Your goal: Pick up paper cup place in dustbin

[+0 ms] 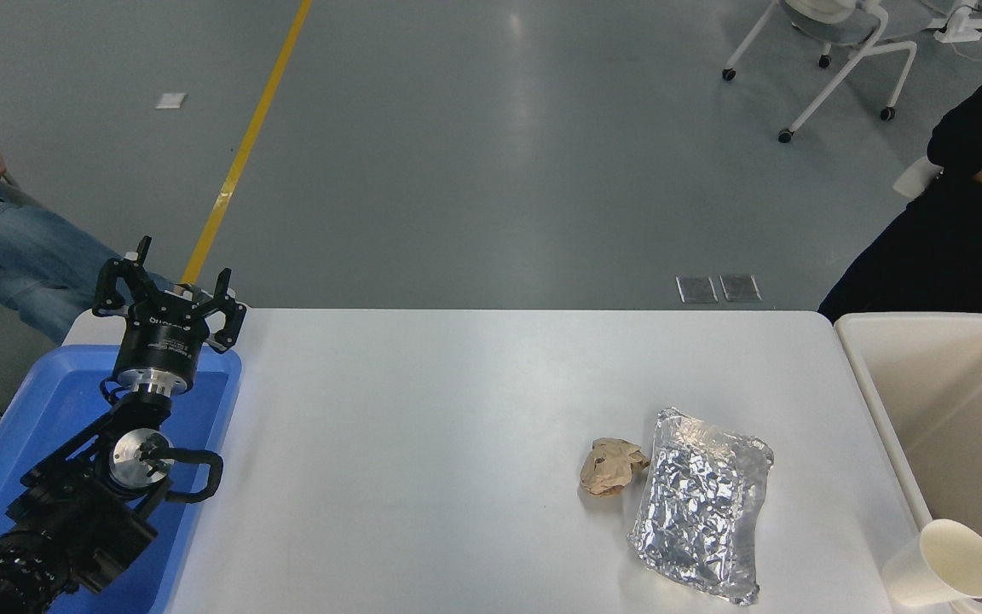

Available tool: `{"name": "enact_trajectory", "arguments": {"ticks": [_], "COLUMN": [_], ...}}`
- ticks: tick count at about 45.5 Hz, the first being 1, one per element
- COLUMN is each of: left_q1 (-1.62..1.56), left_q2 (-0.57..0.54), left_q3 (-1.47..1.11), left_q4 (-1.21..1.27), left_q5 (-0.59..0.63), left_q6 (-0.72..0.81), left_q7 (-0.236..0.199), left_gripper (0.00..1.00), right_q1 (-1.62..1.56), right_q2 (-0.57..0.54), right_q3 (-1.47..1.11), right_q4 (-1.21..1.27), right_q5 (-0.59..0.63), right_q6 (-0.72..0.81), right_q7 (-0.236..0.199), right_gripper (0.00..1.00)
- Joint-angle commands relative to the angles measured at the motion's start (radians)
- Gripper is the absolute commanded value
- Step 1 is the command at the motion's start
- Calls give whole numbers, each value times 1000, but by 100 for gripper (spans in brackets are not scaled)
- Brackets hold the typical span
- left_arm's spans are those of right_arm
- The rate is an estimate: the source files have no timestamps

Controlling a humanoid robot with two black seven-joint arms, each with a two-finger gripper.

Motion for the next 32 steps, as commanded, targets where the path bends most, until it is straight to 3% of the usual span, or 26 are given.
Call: {"name": "enact_trajectory", "arguments": {"ticks": [1, 32], "left_q1": [0, 0], "left_q2": [0, 0], "left_q3": [0, 0], "left_q4": [0, 0], "left_q5": [0, 0], "left_q6": [0, 0], "left_q7": [0, 0], "left_gripper": [99, 99], "right_q1": [-97, -439], "right_q2": [-30, 13], "right_q3": [105, 355], "right_q4": [16, -73], "right_q5": [-33, -36], "right_q6": [-8, -103], "right_q7": [0, 0], "right_gripper": [100, 100]}}
